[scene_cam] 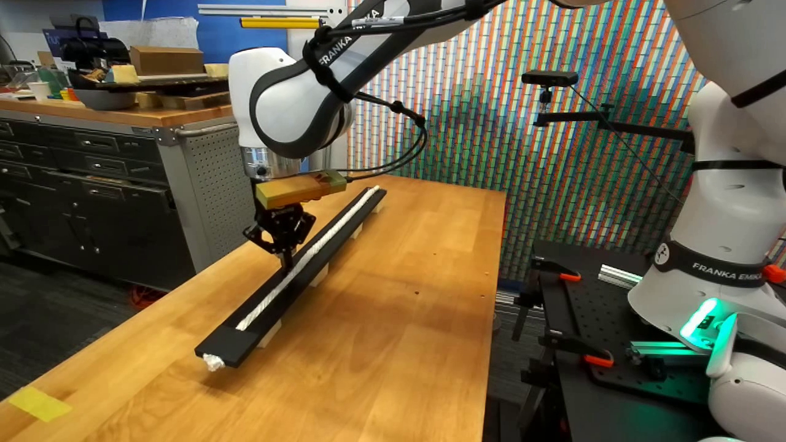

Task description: Lay the white object along the black object and press down on it

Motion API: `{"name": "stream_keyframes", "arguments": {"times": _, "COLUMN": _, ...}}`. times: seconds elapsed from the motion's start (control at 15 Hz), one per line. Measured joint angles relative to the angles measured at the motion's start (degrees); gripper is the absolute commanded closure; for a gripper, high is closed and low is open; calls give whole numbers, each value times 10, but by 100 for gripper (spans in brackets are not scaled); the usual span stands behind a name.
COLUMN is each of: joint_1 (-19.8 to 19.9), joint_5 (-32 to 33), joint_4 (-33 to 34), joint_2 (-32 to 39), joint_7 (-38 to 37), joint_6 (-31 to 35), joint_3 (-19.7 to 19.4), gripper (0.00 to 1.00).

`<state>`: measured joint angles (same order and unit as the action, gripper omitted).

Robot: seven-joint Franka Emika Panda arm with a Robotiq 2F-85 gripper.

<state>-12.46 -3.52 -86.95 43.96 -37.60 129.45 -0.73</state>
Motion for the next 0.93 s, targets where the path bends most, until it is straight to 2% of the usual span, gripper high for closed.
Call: {"name": "stream_keyframes", "arguments": {"times": 0.93, "joint_1": 12, "joint_5": -25, "joint_4": -12, "joint_2": -1, "joint_7": -1, "joint_6": 2, "joint_3": -2, "gripper": 100}}
